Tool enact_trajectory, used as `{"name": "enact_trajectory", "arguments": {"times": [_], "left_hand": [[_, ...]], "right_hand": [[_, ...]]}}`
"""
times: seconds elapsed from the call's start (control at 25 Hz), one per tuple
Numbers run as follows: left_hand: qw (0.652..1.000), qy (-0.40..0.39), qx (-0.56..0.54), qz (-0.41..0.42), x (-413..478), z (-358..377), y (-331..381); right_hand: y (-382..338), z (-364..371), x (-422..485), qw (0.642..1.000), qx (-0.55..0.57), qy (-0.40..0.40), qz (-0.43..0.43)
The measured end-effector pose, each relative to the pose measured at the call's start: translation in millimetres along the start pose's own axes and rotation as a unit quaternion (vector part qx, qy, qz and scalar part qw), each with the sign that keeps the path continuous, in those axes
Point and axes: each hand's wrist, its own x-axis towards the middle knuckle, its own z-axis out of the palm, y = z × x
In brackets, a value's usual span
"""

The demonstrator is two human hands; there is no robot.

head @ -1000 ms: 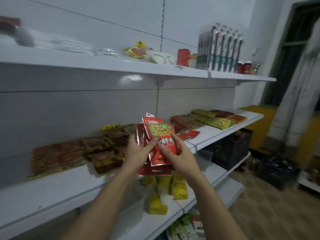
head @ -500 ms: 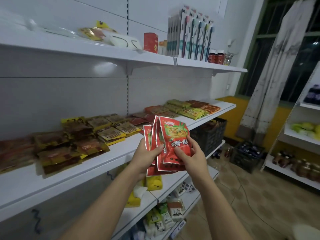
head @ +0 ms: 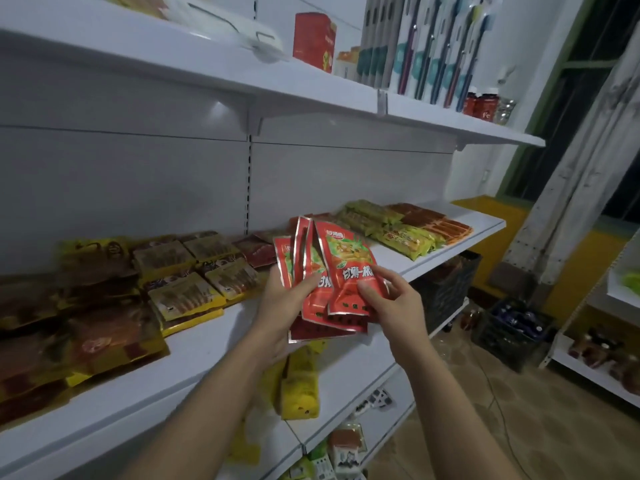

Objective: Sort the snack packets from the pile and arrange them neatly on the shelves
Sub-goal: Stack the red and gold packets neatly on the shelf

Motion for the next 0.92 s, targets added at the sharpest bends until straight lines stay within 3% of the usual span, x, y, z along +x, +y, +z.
{"name": "enact_trajectory", "arguments": {"times": [0.2,0.36,0.52,0.72,0.92], "left_hand": [[0.999,0.018,0.045,0.009,72.5,-6.9,23.8],[0.983,0.177,0.028,0.041,103.3,-40.0,51.4],[0.957,0.270,0.043,0.099,113.5,-83.0,77.2],[0.931,0.342,0.058,0.116,120.8,-96.5,72.5],[0.904,0.395,0.084,0.141,126.8,-75.4,63.6]], "right_hand": [[-7.3,26.0,85.6,0.998,-0.008,-0.041,-0.039],[-5.6,47.8,161.2,0.998,-0.030,-0.003,-0.058],[14.3,81.2,230.8,0.984,-0.148,-0.077,-0.062],[40.1,141.8,262.4,0.904,-0.317,-0.257,-0.124],[67.1,172.2,281.8,0.784,-0.446,-0.377,-0.210]]}}
